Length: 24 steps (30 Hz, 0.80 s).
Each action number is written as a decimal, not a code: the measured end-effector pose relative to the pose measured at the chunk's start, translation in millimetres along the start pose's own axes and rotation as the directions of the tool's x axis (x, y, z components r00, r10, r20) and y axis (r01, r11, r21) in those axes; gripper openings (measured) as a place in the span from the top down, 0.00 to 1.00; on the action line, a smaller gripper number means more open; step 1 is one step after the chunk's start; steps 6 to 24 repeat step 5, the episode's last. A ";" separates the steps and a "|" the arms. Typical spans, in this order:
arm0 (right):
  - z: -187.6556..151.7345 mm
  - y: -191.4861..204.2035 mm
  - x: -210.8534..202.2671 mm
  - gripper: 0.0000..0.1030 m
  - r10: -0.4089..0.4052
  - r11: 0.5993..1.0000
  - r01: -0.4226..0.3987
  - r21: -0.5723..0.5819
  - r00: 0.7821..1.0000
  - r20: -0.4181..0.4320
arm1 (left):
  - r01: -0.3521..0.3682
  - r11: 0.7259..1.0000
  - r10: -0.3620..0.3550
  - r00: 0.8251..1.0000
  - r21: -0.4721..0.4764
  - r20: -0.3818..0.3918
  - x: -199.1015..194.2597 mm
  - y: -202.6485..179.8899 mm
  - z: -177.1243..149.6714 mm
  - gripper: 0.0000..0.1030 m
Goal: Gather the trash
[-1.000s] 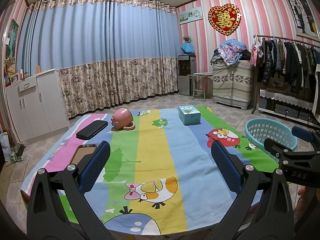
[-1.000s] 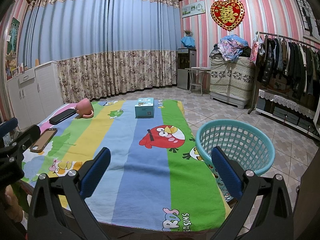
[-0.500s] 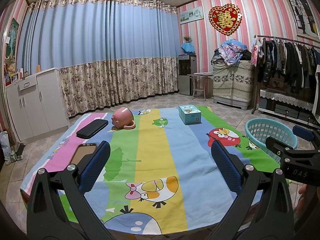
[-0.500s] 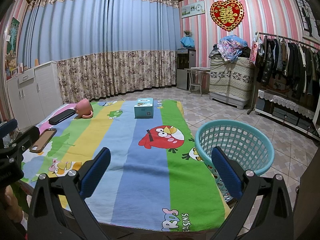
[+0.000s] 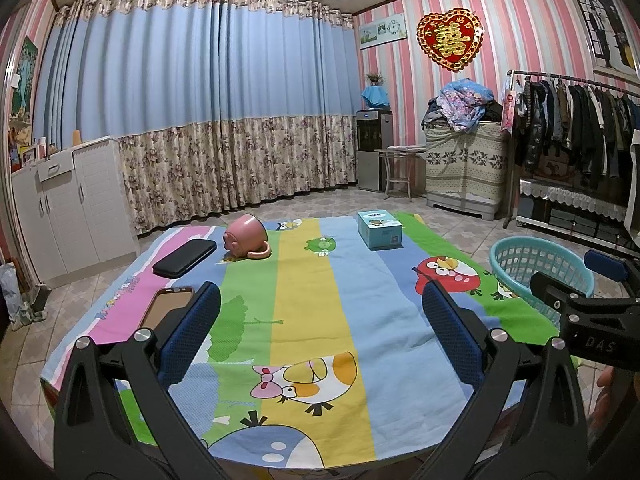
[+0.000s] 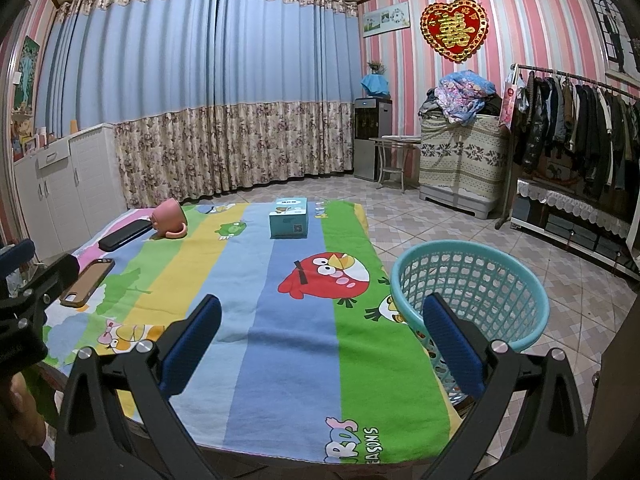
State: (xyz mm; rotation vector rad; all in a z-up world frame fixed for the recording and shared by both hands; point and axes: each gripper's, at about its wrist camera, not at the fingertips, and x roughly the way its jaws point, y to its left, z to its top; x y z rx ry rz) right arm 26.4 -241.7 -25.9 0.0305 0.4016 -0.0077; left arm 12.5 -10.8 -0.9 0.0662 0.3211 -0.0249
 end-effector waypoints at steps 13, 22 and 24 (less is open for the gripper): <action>-0.2 -0.2 0.0 0.04 0.000 1.000 0.000 0.000 1.000 0.000 | 0.003 1.000 -0.003 1.000 0.001 -0.003 0.6 0.7 -1.4 0.05; -0.2 -0.2 0.0 0.04 0.000 1.000 0.000 0.000 1.000 0.000 | 0.003 1.000 -0.003 1.000 0.001 -0.003 0.6 0.7 -1.4 0.05; -0.2 -0.2 0.0 0.04 0.000 1.000 0.000 0.000 1.000 0.000 | 0.003 1.000 -0.003 1.000 0.001 -0.003 0.6 0.7 -1.4 0.05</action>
